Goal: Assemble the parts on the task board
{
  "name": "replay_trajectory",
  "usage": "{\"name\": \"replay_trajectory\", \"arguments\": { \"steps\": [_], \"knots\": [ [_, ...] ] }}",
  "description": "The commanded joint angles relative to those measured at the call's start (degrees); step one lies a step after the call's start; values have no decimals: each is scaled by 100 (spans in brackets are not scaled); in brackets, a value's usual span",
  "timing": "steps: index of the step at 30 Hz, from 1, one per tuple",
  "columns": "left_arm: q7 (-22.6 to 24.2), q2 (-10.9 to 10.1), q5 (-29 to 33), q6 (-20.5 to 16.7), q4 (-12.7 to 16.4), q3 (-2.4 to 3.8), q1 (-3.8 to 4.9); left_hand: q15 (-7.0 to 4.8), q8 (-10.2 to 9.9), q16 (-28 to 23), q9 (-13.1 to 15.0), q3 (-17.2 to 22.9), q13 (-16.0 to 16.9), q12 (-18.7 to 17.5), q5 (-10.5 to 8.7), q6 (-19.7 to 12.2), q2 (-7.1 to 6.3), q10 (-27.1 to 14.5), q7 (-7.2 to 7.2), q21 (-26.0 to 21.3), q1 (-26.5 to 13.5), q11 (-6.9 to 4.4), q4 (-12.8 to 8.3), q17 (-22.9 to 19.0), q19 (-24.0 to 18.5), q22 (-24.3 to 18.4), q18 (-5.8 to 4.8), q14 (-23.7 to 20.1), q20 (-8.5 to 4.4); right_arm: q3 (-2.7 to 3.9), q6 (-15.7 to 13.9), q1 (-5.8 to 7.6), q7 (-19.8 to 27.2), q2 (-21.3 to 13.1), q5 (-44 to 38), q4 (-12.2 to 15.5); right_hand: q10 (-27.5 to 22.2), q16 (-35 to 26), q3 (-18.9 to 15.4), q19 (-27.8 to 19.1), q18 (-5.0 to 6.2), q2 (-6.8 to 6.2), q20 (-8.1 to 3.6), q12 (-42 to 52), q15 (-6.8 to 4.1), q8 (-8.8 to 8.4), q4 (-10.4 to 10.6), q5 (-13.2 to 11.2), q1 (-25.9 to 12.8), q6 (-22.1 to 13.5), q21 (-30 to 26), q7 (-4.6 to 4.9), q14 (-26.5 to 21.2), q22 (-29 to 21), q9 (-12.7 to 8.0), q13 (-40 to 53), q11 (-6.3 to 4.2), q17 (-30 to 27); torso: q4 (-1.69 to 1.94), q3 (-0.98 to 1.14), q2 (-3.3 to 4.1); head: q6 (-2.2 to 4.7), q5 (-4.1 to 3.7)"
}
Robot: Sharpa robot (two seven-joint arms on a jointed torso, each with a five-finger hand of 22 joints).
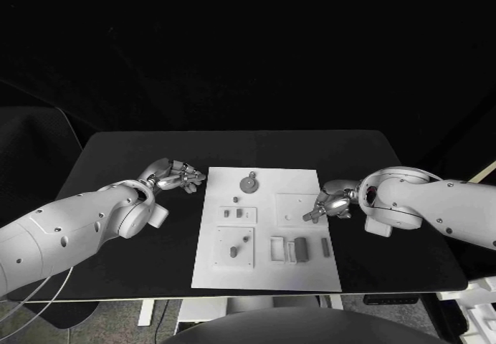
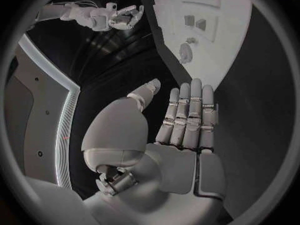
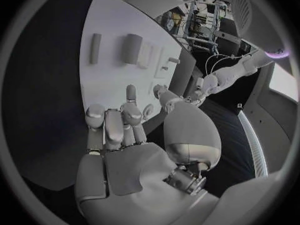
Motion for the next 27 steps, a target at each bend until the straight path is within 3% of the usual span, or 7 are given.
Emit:
{"name": "replay_trajectory", "arguments": {
  "steps": [1, 8, 9, 13, 19, 27],
  "knots": [
    [52, -14, 43, -35, 67, 3, 7, 9, -3, -37, 5, -32, 8, -29, 7, 9, -8, 7, 32, -32, -64, -21, 17, -8, -18, 7, 36, 45, -7, -69, 45, -2, -538, -37, -117, 103, 119, -31, -38, 1, 169, -43, -4, -47, -43, -1, 52, -20, -136, -10, 626, 20, 79, -12, 7, -17, -70, 25, 8, -11, -3, -18, -71],
    [71, -50, 54, -77, 149, 3, 7, 15, -2, -70, 5, -84, 9, -40, 6, 19, -52, 2, 34, -51, -134, -20, 40, -17, -32, 7, 31, 27, -7, -139, -114, -2, -916, 12, -596, 189, 54, -55, -162, -72, 169, -150, -2, -106, -38, -43, 84, -41, -327, -56, 581, 25, 83, -33, -1, -40, -51, 103, 18, -11, 0, -38, -120],
    [70, -56, 62, -76, 159, 3, 7, 16, -3, -75, 5, -89, 9, -42, 7, 20, -57, 0, 33, -54, -141, -20, 42, -19, -36, 7, 30, 22, -6, -166, -118, -2, -953, 37, -590, 182, 52, -57, -167, -75, 168, -153, -1, -108, -38, -44, 85, -41, -334, -57, 579, 25, 79, -34, -1, -40, -50, 101, 22, -8, 5, -43, -129],
    [67, -73, 67, -73, 197, 3, 7, 19, -3, -89, 5, -107, 9, -47, 7, 22, -69, -3, 33, -63, -161, -19, 47, -23, -45, 6, 28, 11, -6, -382, -132, -2, -989, 174, -530, 157, 47, -50, -177, -82, 169, -155, -1, -112, -37, -44, 90, -42, -352, -55, 575, 24, 97, -35, 0, -42, -49, 132, 24, -12, 14, -51, -136],
    [53, -96, 67, -97, 238, 4, 7, 21, -3, -102, 5, -126, 9, -51, 7, 24, -78, -4, 34, -71, -186, -19, 55, -27, -54, 5, 25, 0, -5, -549, -91, -31, -998, 405, -517, 28, 41, -42, -188, -89, 169, -156, 0, -116, -37, -44, 97, -41, -373, -52, 571, 22, 119, -38, 1, -43, -47, 170, 34, -12, 19, -83, -158],
    [36, -119, 67, -105, 263, 4, 7, 26, -5, -121, 4, -149, 9, -56, 9, 25, -82, -6, 34, -84, -217, -19, 67, -33, -68, 4, 21, -19, -4, -576, -84, -154, -958, 605, -490, -14, 37, 21, -195, -92, 168, -153, -1, -118, -36, -46, 103, -41, -389, -53, 571, 22, 269, -38, 1, -43, -46, 372, 21, -4, 16, -110, -139]
  ]
}}
